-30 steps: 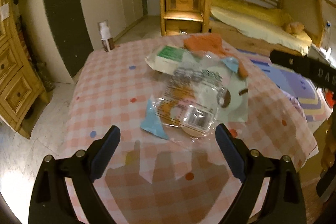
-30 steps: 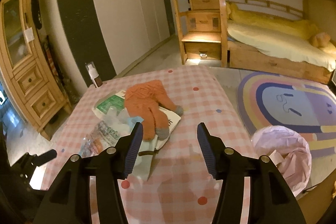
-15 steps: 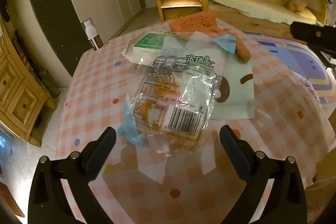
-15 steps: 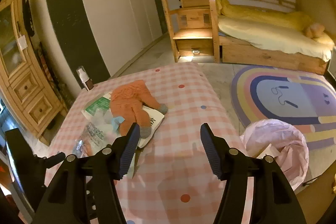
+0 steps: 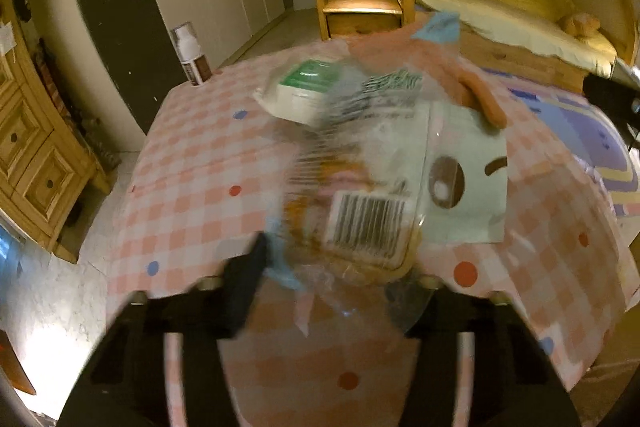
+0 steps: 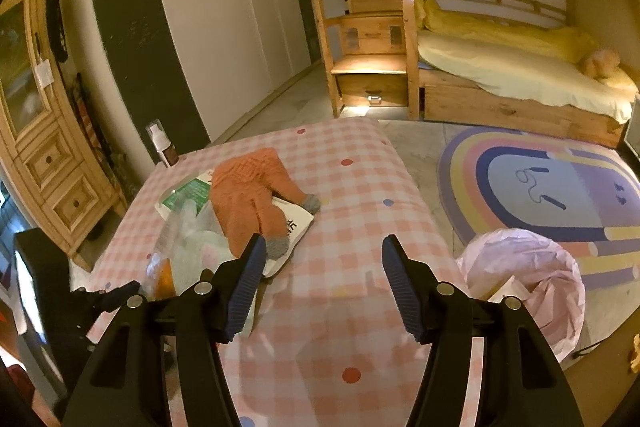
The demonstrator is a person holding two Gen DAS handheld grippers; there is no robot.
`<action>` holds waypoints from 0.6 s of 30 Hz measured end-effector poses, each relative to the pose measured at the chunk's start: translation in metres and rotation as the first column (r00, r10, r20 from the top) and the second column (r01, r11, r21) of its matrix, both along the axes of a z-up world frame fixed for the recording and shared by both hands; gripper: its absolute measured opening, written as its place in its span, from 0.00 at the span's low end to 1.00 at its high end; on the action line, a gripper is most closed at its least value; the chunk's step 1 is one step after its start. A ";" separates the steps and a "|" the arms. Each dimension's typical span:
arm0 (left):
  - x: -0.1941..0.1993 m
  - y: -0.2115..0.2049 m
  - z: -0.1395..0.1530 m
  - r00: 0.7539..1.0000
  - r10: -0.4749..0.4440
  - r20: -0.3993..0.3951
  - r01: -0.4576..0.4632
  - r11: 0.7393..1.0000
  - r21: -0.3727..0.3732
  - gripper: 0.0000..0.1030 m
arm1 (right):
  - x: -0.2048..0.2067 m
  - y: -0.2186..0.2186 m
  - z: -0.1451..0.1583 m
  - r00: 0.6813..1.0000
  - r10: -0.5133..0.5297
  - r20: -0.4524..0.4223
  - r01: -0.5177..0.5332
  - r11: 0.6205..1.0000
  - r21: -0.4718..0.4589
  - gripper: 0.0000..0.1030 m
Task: Collect trash
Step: 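Move back over the bed and grasp the clear snack bag with the left tool, then lift the snack bag with the left tool while the right tool grasps the orange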
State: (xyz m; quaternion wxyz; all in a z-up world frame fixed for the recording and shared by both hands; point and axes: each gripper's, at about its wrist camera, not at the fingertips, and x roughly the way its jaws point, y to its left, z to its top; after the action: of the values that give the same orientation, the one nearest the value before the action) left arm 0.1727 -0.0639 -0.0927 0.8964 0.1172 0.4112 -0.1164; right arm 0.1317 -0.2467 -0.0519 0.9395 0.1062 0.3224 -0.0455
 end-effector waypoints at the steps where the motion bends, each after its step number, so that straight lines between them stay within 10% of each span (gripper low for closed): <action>1: 0.000 0.007 0.003 1.000 0.002 0.000 -0.002 1.000 -0.022 0.28 | 0.000 0.001 0.000 1.000 0.004 0.001 -0.004 1.000 -0.001 0.59; 9: -0.008 0.051 0.034 0.998 0.021 0.064 -0.008 0.981 -0.193 0.15 | 0.007 0.016 -0.006 0.991 0.127 -0.035 -0.126 0.992 0.031 0.51; 18: -0.018 0.049 0.033 0.994 -0.075 0.085 0.090 0.977 -0.193 0.15 | 0.017 0.038 -0.015 0.979 0.180 -0.092 -0.179 0.984 0.023 0.44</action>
State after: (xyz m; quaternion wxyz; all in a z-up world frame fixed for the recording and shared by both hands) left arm 0.1547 -0.0152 -0.0592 0.9132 0.0496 0.3575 -0.1889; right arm 0.1491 -0.2085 -0.0666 0.9229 0.0813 0.3746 0.0369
